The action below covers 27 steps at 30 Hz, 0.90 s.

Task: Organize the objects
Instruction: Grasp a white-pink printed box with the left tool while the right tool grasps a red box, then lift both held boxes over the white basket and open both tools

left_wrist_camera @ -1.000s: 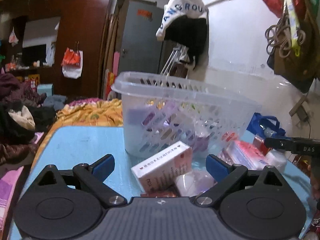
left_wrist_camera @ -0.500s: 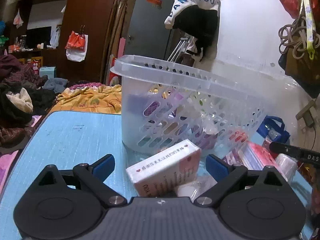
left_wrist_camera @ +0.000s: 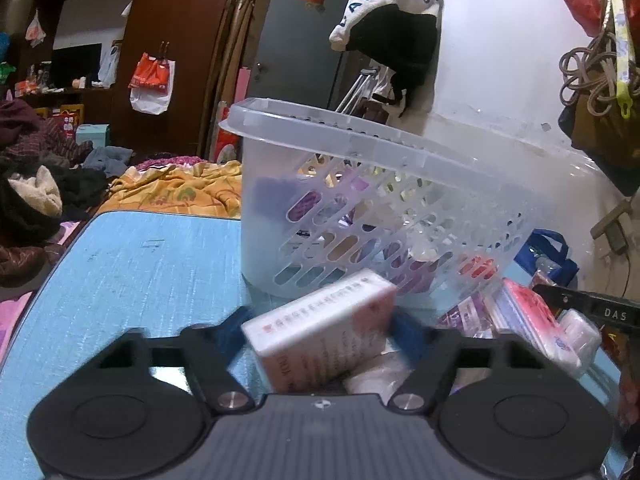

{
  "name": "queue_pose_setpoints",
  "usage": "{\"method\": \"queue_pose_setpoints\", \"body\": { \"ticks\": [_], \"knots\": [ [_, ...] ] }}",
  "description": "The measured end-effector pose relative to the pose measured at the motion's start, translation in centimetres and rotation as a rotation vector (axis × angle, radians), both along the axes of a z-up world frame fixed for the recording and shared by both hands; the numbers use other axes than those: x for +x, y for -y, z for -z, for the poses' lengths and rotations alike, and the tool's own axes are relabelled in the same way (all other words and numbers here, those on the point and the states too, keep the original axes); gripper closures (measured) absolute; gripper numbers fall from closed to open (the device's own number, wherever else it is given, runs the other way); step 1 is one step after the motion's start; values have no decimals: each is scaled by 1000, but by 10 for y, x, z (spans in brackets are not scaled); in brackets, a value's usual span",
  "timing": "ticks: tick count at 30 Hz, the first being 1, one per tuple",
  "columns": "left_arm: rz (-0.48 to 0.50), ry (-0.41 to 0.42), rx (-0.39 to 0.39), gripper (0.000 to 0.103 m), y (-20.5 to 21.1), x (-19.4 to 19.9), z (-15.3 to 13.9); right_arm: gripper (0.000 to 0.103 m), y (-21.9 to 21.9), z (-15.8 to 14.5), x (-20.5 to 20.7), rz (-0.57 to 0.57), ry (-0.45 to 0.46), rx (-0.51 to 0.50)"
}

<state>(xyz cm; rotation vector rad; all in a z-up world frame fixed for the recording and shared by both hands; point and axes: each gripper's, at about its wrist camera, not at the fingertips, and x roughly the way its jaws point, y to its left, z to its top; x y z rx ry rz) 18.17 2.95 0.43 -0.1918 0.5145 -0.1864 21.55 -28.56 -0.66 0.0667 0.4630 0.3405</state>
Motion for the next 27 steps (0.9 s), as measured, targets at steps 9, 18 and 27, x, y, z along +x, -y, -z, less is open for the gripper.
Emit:
{"method": "queue_pose_setpoints", "body": {
  "ticks": [9,18,27],
  "knots": [
    [0,116,-37,30,-6,-20,-7,76,5,-2,-9,28,57,22],
    [-21,182,-123,30,-17,-29,-7,76,10,-6,-25,44,169,74],
    [-22,227,-118,30,-19,-35,-9,76,7,-6,-26,47,185,66]
  ]
}}
